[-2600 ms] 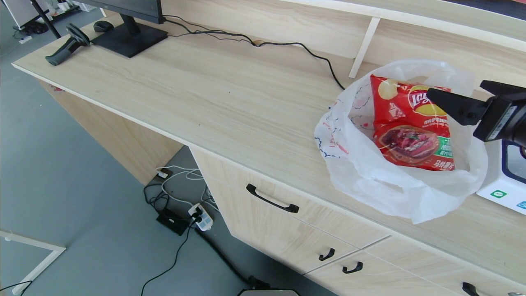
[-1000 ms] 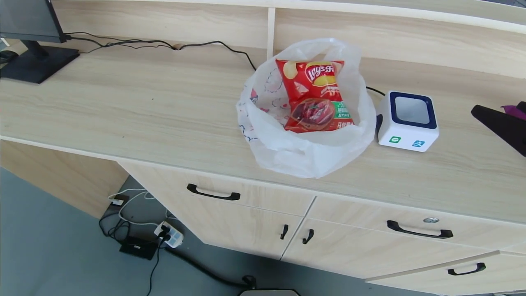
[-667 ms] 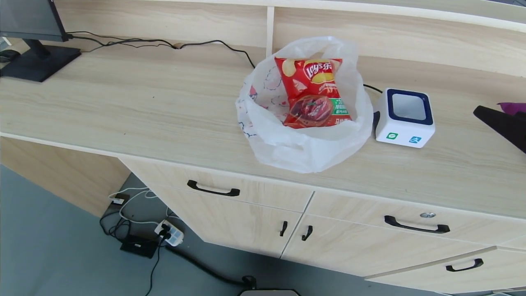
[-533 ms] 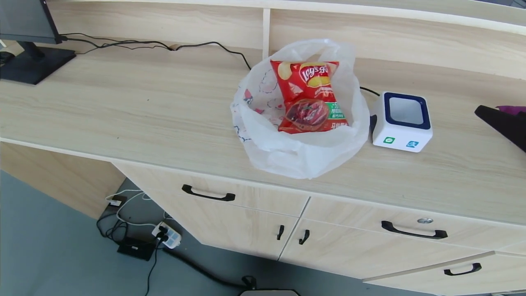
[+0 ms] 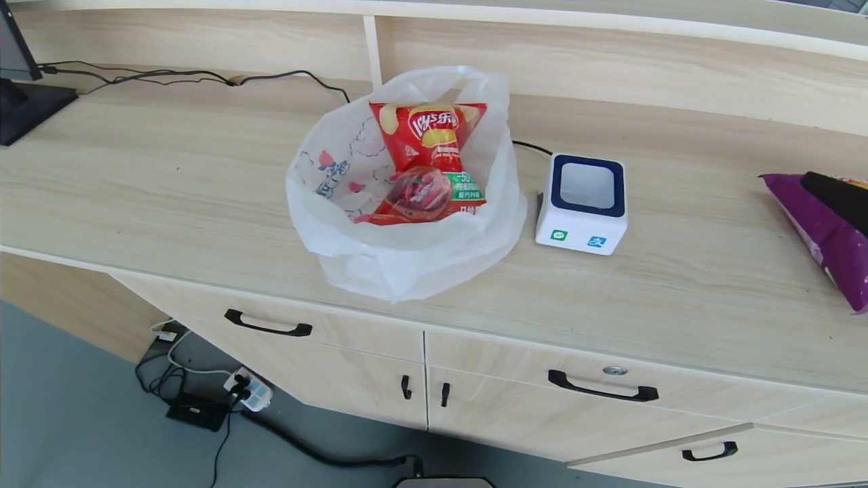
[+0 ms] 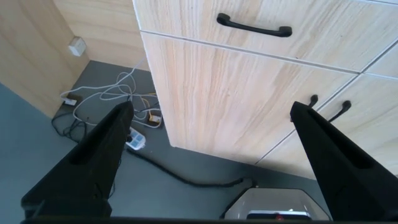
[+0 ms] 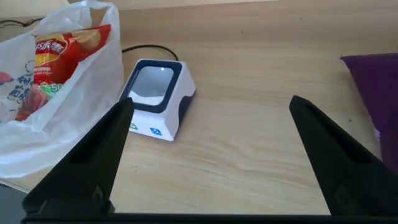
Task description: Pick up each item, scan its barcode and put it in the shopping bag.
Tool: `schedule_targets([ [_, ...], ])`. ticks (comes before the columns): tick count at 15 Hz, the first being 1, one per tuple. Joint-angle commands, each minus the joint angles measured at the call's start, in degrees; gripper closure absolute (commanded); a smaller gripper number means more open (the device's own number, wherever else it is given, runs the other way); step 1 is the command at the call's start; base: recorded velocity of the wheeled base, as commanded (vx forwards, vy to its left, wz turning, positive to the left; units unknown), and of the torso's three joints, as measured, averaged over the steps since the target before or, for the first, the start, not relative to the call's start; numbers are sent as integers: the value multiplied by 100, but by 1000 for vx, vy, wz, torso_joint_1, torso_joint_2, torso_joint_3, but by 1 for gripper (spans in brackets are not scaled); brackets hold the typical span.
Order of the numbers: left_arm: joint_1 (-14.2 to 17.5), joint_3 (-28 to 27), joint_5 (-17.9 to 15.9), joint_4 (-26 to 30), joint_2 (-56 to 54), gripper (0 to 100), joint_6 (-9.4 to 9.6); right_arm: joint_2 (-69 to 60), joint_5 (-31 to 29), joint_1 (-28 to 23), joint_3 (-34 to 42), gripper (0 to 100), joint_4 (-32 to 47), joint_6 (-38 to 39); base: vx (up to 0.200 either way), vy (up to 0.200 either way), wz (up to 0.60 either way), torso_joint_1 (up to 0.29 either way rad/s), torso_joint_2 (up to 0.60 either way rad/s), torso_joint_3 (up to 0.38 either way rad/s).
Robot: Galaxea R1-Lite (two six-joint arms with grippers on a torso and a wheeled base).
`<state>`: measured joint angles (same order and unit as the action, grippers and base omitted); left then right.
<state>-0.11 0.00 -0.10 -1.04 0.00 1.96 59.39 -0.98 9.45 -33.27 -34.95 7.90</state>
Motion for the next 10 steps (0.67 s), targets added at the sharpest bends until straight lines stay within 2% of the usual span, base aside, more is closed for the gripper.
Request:
schedule_targets([
  [1, 2, 0, 1, -2, 0, 0, 6, 29, 1, -66, -13, 0, 6, 1, 0, -200, 0, 2, 2, 2],
  [5, -7, 0, 1, -2, 0, 0, 6, 248, 98, -505, -593, 0, 15, -8, 0, -200, 0, 0, 4, 2],
  [6, -7, 0, 1, -2, 0, 0, 6, 389, 238, -971, -830, 0, 111, -192, 0, -200, 0, 2, 2, -2],
  [8, 2, 0, 1, -2, 9, 0, -12, 617, 1302, -1920, -1261, 0, 788, -1142, 0, 0, 0, 0, 0, 0],
  [10, -7, 0, 1, -11, 9, 0, -20, 679, 1433, -2079, -1841, 0, 1772, -1326, 0, 0, 0, 0, 0, 0],
])
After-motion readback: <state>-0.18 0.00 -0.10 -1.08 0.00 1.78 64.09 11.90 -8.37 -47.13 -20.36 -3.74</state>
